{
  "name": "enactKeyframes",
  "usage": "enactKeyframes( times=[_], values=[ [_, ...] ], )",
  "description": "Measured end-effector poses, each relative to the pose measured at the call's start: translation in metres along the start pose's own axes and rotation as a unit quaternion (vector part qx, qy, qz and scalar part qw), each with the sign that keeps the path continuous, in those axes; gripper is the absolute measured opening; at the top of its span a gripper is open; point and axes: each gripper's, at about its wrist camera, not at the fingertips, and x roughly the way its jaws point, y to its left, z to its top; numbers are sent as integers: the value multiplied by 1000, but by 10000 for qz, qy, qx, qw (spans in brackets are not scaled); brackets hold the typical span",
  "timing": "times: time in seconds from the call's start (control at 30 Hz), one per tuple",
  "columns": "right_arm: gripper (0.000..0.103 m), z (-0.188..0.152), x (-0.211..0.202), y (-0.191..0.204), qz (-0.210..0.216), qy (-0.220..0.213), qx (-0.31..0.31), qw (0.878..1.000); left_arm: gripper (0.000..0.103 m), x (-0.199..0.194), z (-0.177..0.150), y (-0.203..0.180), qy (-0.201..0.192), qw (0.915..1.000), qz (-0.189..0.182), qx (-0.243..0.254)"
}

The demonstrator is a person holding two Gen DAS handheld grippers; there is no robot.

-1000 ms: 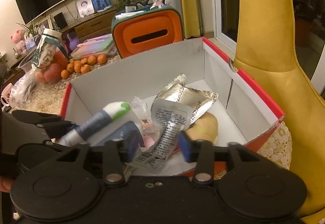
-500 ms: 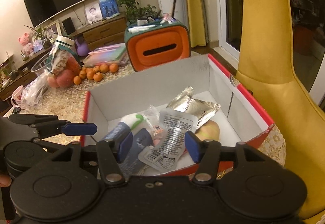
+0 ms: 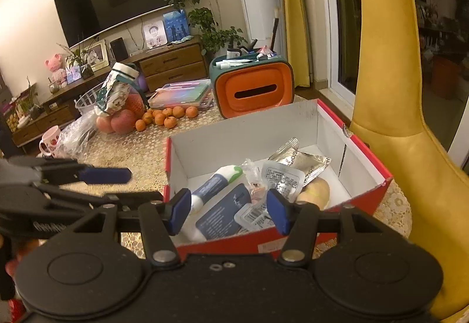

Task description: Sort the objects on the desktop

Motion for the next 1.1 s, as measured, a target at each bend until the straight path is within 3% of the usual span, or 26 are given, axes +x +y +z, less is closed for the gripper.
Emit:
enactKeyframes(
  times=[0.13, 0.37, 0.83, 0.93, 1.1],
  values=[
    [60, -9, -10, 12, 7, -127, -138, 9998, 63, -20, -8, 1, -210, 9997, 128, 70],
    [67, -23, -25, 25, 45, -332, -200, 9992, 79, -42, -27, 7, -364, 9989, 283, -18],
    [96, -47, -43, 42, -265, -691, -301, 9968, 98, -55, -54, 4, -348, 9992, 159, -113],
    [102, -50, -48, 39, -303, -801, -176, 9962, 98, -56, -58, 2, -346, 9992, 153, -112],
    [103, -56, -53, 35, -344, -892, -93, 9954, 98, -60, -63, 0, -450, 9986, 274, -90]
  ],
)
